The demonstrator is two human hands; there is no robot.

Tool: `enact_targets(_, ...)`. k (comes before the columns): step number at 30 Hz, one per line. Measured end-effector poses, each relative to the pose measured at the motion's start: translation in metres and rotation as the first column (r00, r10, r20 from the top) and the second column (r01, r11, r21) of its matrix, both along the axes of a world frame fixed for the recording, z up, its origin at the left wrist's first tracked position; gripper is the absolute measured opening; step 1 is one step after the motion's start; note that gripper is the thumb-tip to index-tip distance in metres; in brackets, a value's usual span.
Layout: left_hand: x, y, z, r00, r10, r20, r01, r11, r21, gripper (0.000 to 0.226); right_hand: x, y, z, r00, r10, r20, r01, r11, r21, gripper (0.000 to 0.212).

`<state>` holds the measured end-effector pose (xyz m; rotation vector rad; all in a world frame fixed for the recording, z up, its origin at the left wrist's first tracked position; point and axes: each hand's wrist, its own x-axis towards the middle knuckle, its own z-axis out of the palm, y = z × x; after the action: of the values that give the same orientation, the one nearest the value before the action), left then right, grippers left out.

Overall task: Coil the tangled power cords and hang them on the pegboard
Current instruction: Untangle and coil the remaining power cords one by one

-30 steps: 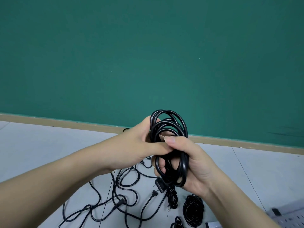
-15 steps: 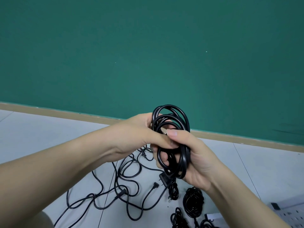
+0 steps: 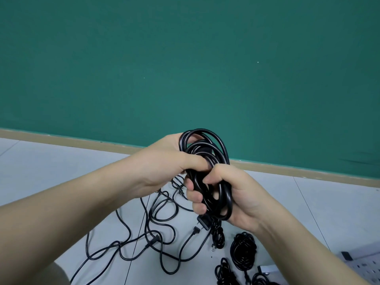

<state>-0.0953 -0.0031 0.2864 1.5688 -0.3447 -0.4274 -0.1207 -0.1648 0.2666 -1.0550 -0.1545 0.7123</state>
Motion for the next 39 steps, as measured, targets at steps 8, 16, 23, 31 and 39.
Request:
enact_targets(8,0.004,0.007,0.007,0.955,-0.256,-0.152,0.237,0.962,-0.135,0.007,0.000,0.002,-0.001,0.996,0.051,-0.074,-0.043,0.994,0.100,0.019)
enact_targets(16,0.011,0.012,0.003,0.867,-0.422,-0.264,0.259,0.836,-0.483,0.036,0.007,-0.006,0.002,0.981,0.163,-0.105,-0.099,0.887,0.451,0.035)
enact_targets(23,0.007,0.005,-0.006,0.925,-0.300,-0.231,0.171,0.875,-0.452,0.035,0.006,-0.010,0.007,0.980,0.179,-0.082,-0.118,0.867,0.483,0.021)
enact_targets(31,0.009,-0.004,-0.006,0.941,0.040,-0.335,-0.168,0.917,-0.363,0.032,0.007,-0.016,0.009,0.982,0.159,-0.105,-0.093,0.879,0.468,0.025)
enact_targets(39,0.022,0.009,-0.012,0.824,0.554,-0.120,-0.567,0.806,-0.172,0.022,0.005,-0.021,0.003,0.998,0.025,-0.052,-0.008,0.950,0.312,0.005)
